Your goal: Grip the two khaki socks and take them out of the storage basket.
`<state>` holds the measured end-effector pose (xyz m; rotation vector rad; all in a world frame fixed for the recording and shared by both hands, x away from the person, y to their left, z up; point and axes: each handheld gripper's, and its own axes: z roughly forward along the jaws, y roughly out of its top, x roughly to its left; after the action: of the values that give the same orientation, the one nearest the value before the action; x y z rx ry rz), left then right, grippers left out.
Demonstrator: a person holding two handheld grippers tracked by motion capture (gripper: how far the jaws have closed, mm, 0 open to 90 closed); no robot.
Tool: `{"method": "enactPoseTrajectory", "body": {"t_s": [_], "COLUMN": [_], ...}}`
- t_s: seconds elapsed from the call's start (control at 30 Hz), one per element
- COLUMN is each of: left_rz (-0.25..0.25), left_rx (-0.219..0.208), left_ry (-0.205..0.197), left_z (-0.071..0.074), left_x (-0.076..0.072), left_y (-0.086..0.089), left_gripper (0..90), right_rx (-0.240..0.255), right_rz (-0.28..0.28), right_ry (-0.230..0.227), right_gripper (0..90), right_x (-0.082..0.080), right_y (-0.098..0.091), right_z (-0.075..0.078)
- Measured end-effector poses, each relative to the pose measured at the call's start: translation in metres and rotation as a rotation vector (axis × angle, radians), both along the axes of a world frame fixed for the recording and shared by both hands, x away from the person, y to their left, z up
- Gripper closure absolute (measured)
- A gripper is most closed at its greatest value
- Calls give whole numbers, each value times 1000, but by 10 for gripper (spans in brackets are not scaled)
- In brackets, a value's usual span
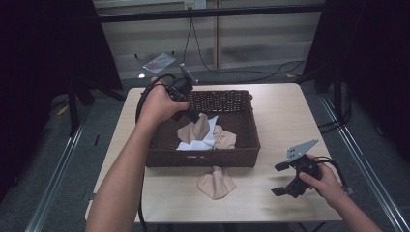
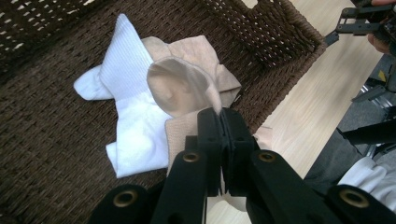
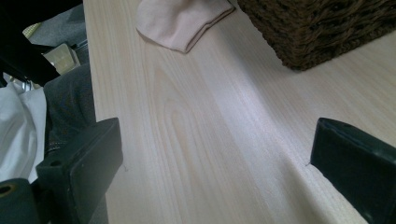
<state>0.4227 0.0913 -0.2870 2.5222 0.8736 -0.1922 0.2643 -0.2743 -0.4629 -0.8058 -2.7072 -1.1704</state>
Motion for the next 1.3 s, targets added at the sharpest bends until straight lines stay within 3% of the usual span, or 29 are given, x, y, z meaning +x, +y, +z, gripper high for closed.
{"method": "enactPoseTrajectory", "body": {"t_s": [0.27,0.63,0.93,1.3], "left_rz": [-37,-80,-102,-149], "left_rx": [5,14,-12,-9], "left_ry": [15,-2,-3,-12], "left_z": [12,29,33,36], "left_x": [-7,-16,-25,-39], "left_y": [-1,0,3,3], "left_gripper": [879,879,879,877], "right_rx": [-1,0,-4,-4], "right_rz": [0,0,0,-2], "right_ry": [0,0,1,3], "right_gripper": [16,16,16,16], "right_x": [0,0,0,0], "right_y": [0,0,1,1], "right_z": [0,-1,-1,-1]}}
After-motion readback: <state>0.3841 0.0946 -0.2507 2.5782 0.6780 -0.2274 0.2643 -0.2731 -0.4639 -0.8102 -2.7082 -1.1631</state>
